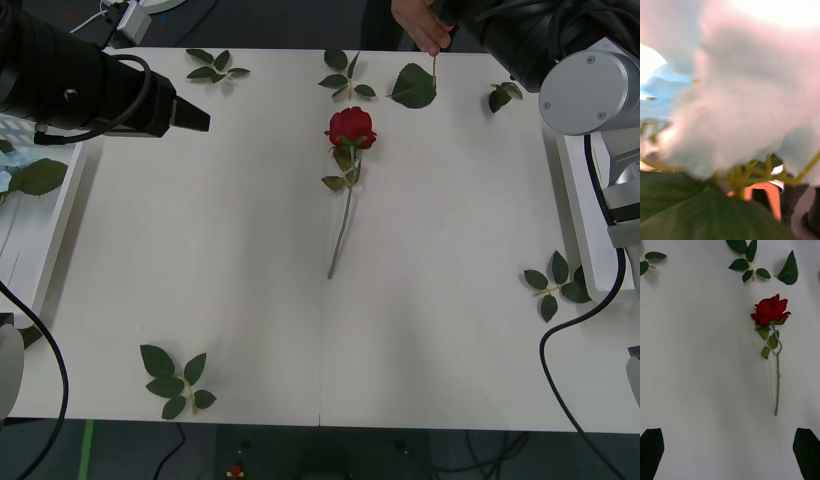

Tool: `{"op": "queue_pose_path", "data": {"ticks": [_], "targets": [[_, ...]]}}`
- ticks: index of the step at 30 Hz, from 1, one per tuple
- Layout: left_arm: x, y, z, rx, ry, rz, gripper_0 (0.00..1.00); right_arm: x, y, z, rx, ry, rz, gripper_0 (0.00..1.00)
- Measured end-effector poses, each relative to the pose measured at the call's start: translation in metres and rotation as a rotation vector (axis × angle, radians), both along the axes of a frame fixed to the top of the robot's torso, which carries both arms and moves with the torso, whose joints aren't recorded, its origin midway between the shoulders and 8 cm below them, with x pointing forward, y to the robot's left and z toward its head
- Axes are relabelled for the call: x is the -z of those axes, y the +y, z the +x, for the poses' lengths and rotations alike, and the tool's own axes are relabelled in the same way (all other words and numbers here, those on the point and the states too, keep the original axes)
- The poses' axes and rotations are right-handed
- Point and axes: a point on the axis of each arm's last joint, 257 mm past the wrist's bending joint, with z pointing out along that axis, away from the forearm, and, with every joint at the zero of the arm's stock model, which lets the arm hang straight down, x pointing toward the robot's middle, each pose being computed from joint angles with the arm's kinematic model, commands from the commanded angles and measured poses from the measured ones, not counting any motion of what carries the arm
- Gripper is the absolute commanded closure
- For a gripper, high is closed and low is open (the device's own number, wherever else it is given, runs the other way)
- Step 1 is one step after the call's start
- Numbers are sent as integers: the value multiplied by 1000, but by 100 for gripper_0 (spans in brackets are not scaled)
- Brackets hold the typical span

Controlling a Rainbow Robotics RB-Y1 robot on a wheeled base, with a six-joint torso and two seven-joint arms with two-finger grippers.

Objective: Place the red flowers into the right box and the blue flowers into the left box. If a person shows an open palm, hand one flower to the person first, then continue sorting.

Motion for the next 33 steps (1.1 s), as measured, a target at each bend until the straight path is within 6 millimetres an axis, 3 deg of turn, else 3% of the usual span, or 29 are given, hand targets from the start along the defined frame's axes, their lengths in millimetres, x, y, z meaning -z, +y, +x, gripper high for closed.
{"op": "queue_pose_path", "data": {"ticks": [7, 13, 17, 21, 28, 33], "targets": [[0, 0, 0, 4, -3, 4, 0, 3, 0, 1, 0, 9, -2, 0], [0, 0, 0, 18, -11, 16, 0, 30, 13, -1, -62, 124, -17, 0], [0, 0, 0, 18, -11, 16, 0, 72, 21, -6, -111, 287, -67, 0], [0, 0, 0, 18, -11, 16, 0, 117, 15, -8, -105, 527, 24, 0], [3, -1, 0, 17, -2, 9, 0, 186, -16, -10, 133, 864, 134, 0], [1, -3, 0, 23, -11, -34, 0, 223, -15, -16, 310, 1001, 201, 0]]}}
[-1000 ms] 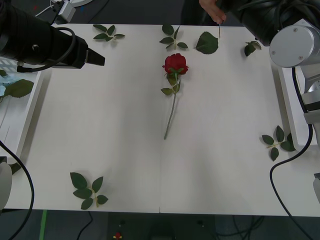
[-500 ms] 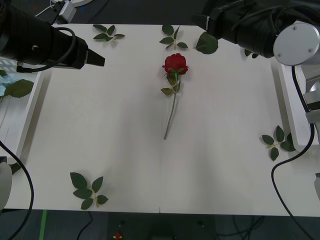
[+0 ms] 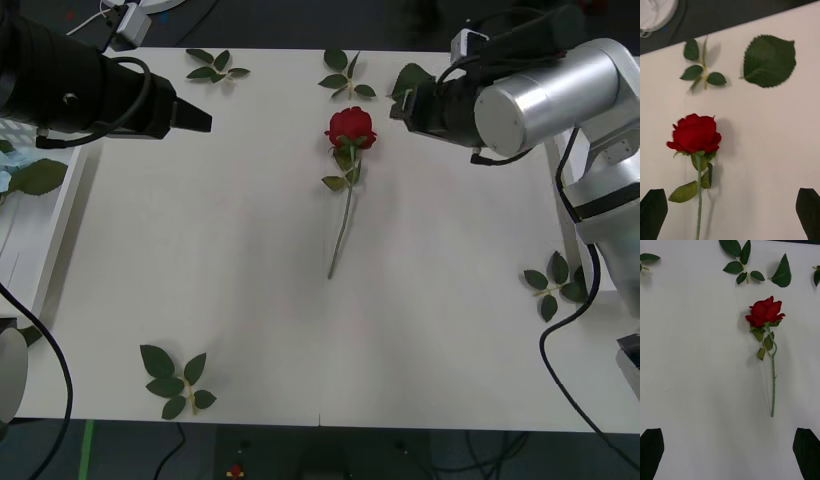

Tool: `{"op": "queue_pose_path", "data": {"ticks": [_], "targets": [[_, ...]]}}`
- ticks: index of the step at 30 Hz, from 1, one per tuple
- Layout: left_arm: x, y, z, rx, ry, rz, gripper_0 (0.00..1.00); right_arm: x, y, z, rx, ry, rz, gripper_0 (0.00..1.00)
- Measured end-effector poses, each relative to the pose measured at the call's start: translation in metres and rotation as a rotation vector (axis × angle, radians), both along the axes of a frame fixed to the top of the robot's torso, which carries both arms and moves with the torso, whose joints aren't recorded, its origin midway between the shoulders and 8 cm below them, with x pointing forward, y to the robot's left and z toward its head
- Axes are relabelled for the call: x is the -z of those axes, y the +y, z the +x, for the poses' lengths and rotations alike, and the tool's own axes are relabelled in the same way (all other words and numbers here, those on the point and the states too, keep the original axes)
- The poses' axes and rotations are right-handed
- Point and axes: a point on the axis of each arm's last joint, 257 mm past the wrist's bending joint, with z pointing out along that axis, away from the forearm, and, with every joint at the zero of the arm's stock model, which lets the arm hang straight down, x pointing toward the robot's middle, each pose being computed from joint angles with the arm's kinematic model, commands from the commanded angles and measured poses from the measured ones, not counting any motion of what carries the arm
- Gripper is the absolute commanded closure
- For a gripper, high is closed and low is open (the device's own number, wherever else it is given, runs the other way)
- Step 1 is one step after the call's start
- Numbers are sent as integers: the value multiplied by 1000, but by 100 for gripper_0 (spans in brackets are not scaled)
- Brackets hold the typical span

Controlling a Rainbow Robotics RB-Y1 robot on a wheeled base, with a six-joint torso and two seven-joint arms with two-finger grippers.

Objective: Place the red flowers into the right box and the blue flowers into the left box. If a person shows an open palm, hand one flower to the person first, then continue sorting.

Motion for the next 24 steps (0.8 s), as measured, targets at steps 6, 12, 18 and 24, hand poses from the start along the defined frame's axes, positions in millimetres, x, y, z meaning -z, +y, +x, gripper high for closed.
{"op": "queue_pose_path", "data": {"ticks": [6, 12, 18, 24], "targets": [[0, 2, -7, 132, -77, 34, 0, 41, 11, 6, 91, 78, -97, 0], [13, 6, -22, 455, -289, 224, 0, 72, 32, 16, 181, 156, -103, 0], [22, 17, -37, 542, -329, 239, 0, 88, 63, 22, 164, 167, -103, 0], [18, 31, -45, 705, -445, 374, 0, 106, 79, 22, 137, 160, -136, 0]]}}
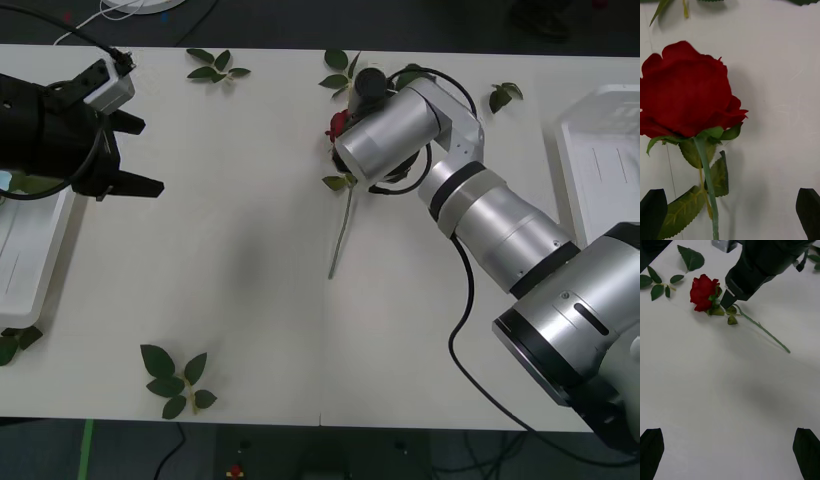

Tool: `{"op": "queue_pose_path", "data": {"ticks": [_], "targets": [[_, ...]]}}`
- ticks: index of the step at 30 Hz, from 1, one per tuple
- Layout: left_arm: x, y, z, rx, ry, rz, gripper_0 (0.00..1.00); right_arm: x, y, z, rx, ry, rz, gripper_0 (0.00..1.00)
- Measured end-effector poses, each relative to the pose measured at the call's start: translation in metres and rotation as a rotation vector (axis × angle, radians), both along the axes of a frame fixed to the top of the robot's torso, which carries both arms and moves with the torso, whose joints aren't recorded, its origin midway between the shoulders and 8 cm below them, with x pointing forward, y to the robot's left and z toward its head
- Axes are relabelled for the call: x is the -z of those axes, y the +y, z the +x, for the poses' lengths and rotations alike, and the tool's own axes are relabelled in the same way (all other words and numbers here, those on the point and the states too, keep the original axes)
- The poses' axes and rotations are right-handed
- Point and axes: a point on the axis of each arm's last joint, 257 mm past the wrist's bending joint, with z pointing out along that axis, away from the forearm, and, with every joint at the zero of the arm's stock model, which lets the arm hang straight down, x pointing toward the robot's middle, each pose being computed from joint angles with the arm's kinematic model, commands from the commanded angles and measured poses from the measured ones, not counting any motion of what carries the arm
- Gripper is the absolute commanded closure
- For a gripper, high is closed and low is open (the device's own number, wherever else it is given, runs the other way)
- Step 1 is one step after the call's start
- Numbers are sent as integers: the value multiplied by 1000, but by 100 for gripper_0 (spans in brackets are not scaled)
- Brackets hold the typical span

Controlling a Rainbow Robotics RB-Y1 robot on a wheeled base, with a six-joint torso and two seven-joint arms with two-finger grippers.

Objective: Place the red flowers into the right box and the blue flowers into the left box. If a person shows an open palm, hand one flower to the person first, then continue sorting.

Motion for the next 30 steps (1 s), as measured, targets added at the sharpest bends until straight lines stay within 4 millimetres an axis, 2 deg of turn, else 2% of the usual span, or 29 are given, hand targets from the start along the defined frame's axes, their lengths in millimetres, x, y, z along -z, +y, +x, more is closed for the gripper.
{"op": "queue_pose_path", "data": {"ticks": [7, 13, 14, 15, 16, 17, 30], "targets": [[-2, -12, 5, 81, -85, 38, 0, 25, 4, 0, -68, -27, -86, 0], [5, -26, 5, 107, -96, 38, 0, 35, 7, 1, -102, -47, -103, 0], [7, -26, 5, 108, -93, 40, 0, 36, 7, 1, -103, -46, -104, 7], [8, -25, 4, 108, -90, 40, 0, 36, 7, 1, -103, -45, -104, 20], [9, -25, 4, 107, -88, 40, 0, 36, 8, 1, -104, -45, -104, 67], [10, -25, 4, 106, -86, 40, 0, 36, 8, 1, -104, -45, -104, 100], [22, -21, 4, 65, -84, -18, 0, 35, 12, 2, -111, -54, -89, 100]]}}
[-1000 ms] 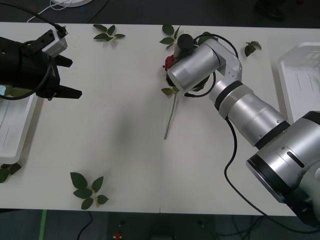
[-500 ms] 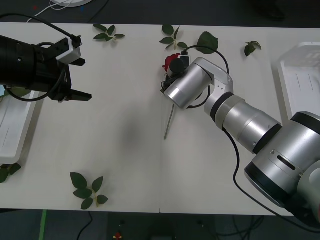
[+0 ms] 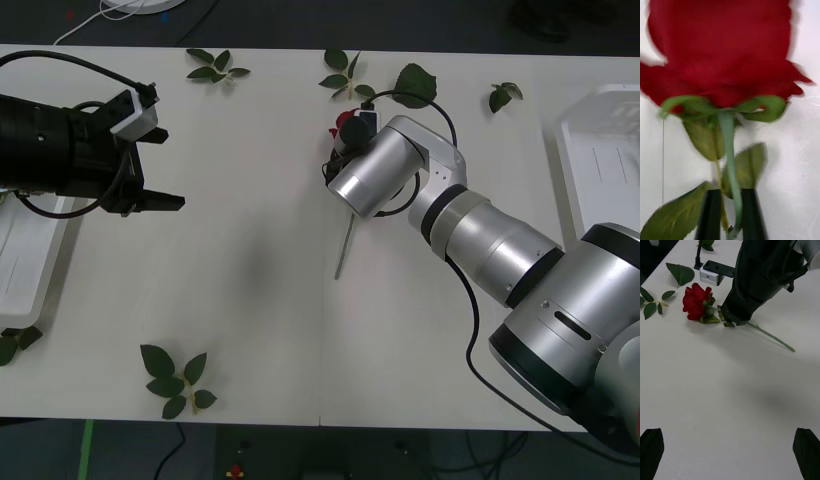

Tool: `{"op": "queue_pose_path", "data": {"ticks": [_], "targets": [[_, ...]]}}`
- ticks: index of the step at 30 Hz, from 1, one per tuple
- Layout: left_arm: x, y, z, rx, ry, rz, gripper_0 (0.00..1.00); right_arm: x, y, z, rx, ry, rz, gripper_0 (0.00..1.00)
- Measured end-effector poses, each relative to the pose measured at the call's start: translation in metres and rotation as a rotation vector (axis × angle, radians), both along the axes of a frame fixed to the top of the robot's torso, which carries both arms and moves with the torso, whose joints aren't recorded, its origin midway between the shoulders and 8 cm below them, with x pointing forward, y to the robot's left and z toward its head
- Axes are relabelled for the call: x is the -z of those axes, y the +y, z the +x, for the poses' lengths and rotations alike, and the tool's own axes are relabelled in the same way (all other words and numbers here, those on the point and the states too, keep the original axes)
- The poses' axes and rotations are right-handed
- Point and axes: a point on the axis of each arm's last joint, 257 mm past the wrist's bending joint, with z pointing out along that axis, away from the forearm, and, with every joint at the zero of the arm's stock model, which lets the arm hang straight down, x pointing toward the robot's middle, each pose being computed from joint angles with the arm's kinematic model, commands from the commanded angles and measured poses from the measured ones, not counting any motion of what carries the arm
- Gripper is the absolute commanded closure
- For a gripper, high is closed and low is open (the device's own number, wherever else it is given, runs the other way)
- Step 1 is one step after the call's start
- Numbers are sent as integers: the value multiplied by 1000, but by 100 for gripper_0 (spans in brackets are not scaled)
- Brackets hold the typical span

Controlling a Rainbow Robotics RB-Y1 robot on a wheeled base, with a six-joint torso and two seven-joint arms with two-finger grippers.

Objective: Place the red flowers into the right box and the blue flowers into the left box. If a person shows an open palm, hand one flower to the person first, then continue sorting.

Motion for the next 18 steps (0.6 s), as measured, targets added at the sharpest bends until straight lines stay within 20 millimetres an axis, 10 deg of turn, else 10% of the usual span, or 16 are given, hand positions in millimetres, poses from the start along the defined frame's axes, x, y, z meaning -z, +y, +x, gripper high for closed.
{"op": "queue_pose_path", "data": {"ticks": [18], "targets": [[0, -1, -1, 2, 1, -3, 0, -3, 4, 1, -6, -3, 15, 100]]}}
